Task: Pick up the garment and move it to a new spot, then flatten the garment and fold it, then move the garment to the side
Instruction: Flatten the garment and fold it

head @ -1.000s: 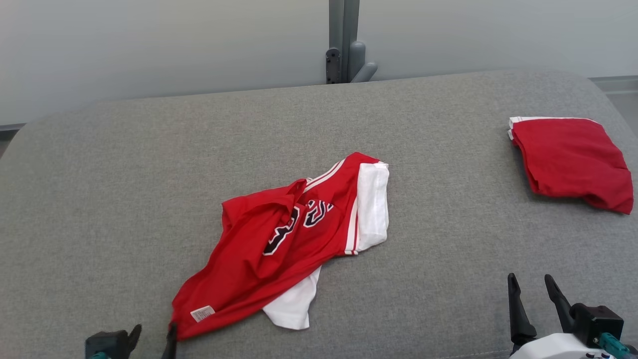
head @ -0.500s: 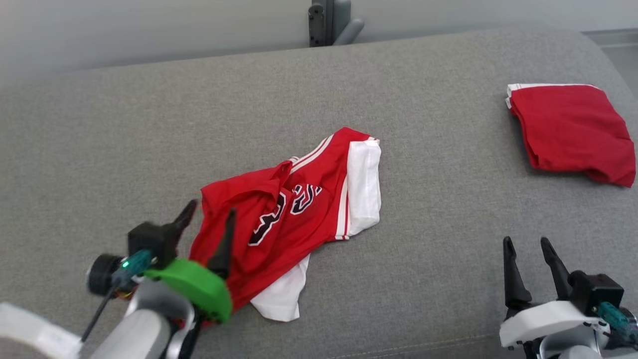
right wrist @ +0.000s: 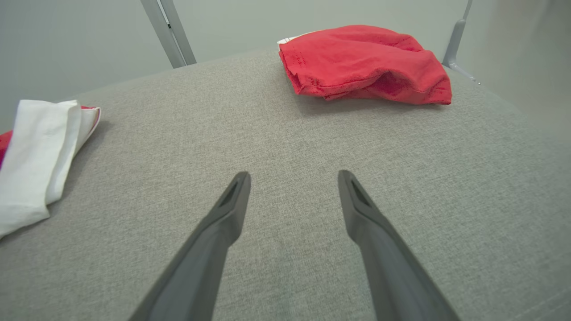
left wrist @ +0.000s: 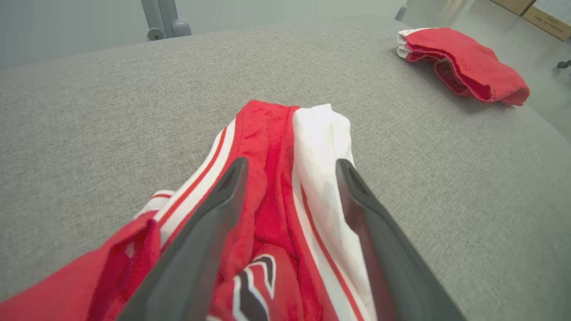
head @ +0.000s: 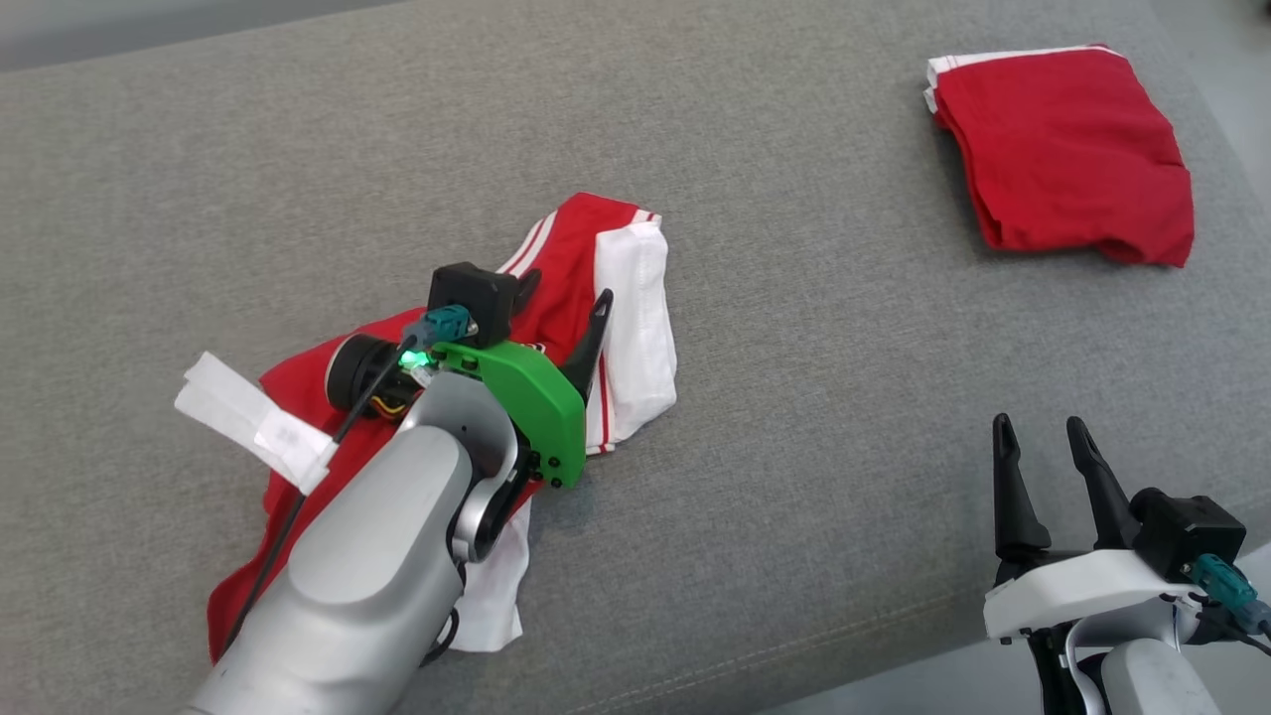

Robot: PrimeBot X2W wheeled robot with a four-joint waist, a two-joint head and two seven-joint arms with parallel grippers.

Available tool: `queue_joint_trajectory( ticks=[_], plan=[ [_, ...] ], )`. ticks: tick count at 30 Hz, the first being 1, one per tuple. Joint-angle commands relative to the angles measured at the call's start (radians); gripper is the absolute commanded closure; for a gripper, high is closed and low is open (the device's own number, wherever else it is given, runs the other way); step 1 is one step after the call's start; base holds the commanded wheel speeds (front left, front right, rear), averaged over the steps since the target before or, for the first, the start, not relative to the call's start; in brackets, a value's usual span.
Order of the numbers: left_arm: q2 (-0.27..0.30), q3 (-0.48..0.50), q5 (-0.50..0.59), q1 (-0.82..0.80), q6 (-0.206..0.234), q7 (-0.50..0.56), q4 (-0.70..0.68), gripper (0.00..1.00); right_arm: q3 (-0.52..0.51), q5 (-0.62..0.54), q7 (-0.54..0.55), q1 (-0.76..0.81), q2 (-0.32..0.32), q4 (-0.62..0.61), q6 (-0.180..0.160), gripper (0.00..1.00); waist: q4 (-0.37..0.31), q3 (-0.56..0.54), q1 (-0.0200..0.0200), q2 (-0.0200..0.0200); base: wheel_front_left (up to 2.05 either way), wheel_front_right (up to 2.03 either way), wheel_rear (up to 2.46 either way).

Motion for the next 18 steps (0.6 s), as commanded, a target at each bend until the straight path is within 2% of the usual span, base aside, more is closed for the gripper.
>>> queue_joint_trajectory(
  ticks=[1, 6, 7, 9, 10, 11, 18],
  plan=[
    [-0.014, 0.008, -0.010, -0.043, -0.019, -0.017, 0.050, 0.00, 0.003, 0.007, -0.003, -0.014, -0.001, 0.001, -0.002, 0.00, -0.066, 0.053, 0.0000, 0.0000, 0.00, 0.00, 0.00],
    [-0.039, 0.019, -0.021, -0.102, -0.062, -0.075, 0.168, 0.00, 0.008, 0.014, -0.003, -0.019, -0.001, 0.004, -0.002, 0.00, -0.082, 0.055, 0.0000, 0.0000, 0.00, 0.00, 0.00],
    [-0.042, 0.018, -0.020, -0.110, -0.067, -0.081, 0.191, 0.10, 0.010, 0.016, -0.003, -0.019, -0.001, 0.005, -0.002, 0.00, -0.084, 0.054, 0.0000, 0.0000, 0.00, 0.00, 0.00],
    [-0.049, 0.012, -0.014, -0.127, -0.077, -0.097, 0.228, 0.74, 0.012, 0.021, -0.003, -0.021, -0.001, 0.006, -0.002, 0.00, -0.088, 0.054, 0.0000, 0.0000, 0.00, 0.00, 0.00],
    [-0.053, 0.005, -0.012, -0.132, -0.087, -0.104, 0.242, 0.96, 0.012, 0.024, -0.003, -0.020, -0.001, 0.006, -0.002, 0.00, -0.089, 0.053, 0.0000, 0.0000, 0.00, 0.00, 0.00],
    [-0.056, -0.001, -0.006, -0.137, -0.094, -0.116, 0.253, 1.00, 0.011, 0.025, -0.003, -0.019, -0.001, 0.007, -0.002, 0.00, -0.089, 0.051, 0.0000, 0.0000, 0.00, 0.00, 0.00],
    [-0.082, -0.068, 0.007, -0.156, -0.140, -0.155, 0.249, 1.00, 0.005, 0.025, -0.003, -0.013, -0.001, 0.015, -0.002, 0.00, -0.087, 0.038, 0.0000, 0.0000, 0.00, 0.00, 0.00]
  ],
)
